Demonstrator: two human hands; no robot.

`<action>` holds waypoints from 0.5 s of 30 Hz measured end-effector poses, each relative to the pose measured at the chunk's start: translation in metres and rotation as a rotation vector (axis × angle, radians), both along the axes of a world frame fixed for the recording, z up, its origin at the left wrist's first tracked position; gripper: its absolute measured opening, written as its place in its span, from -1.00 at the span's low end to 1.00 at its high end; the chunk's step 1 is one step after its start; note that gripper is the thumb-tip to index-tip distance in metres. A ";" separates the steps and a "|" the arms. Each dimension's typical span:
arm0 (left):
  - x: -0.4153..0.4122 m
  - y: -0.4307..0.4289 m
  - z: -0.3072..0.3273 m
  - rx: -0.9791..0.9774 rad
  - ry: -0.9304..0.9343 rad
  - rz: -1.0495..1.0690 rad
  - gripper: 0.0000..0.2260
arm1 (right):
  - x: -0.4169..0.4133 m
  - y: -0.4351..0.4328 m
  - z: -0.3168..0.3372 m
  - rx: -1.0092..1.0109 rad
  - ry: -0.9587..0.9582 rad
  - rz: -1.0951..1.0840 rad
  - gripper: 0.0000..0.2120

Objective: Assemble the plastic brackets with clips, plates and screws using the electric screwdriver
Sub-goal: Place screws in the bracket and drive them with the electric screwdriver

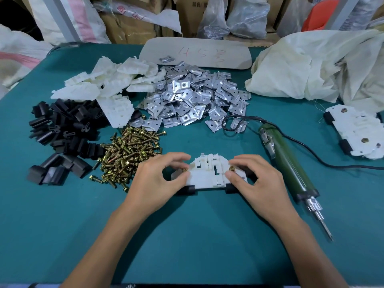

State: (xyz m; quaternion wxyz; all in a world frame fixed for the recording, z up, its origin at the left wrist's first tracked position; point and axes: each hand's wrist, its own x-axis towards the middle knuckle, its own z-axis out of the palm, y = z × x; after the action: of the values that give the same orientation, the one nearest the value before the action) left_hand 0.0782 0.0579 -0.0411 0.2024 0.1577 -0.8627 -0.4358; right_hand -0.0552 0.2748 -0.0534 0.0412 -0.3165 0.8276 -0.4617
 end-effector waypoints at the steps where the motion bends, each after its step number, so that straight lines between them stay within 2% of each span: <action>1: 0.001 0.000 0.000 0.008 0.003 -0.020 -0.69 | 0.001 0.000 0.000 0.006 0.013 0.017 -0.81; 6: 0.000 0.001 -0.002 0.009 0.002 -0.012 -0.68 | 0.001 0.000 0.002 -0.010 -0.010 -0.030 -0.91; 9: -0.001 0.002 -0.003 0.048 -0.003 0.037 -0.70 | 0.002 -0.002 0.002 0.022 0.014 -0.013 -0.88; 12: 0.001 0.002 -0.001 0.051 -0.014 -0.010 -0.65 | 0.002 -0.001 0.004 0.027 0.039 -0.009 -0.86; 15: 0.000 0.002 0.001 -0.011 -0.044 -0.065 -0.58 | 0.007 0.002 0.013 0.114 0.006 -0.001 -0.66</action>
State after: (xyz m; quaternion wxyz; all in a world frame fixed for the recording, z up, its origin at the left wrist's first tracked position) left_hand 0.0784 0.0599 -0.0400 0.1700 0.1378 -0.8740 -0.4338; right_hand -0.0486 0.2767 -0.0406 0.0566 -0.3144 0.8529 -0.4129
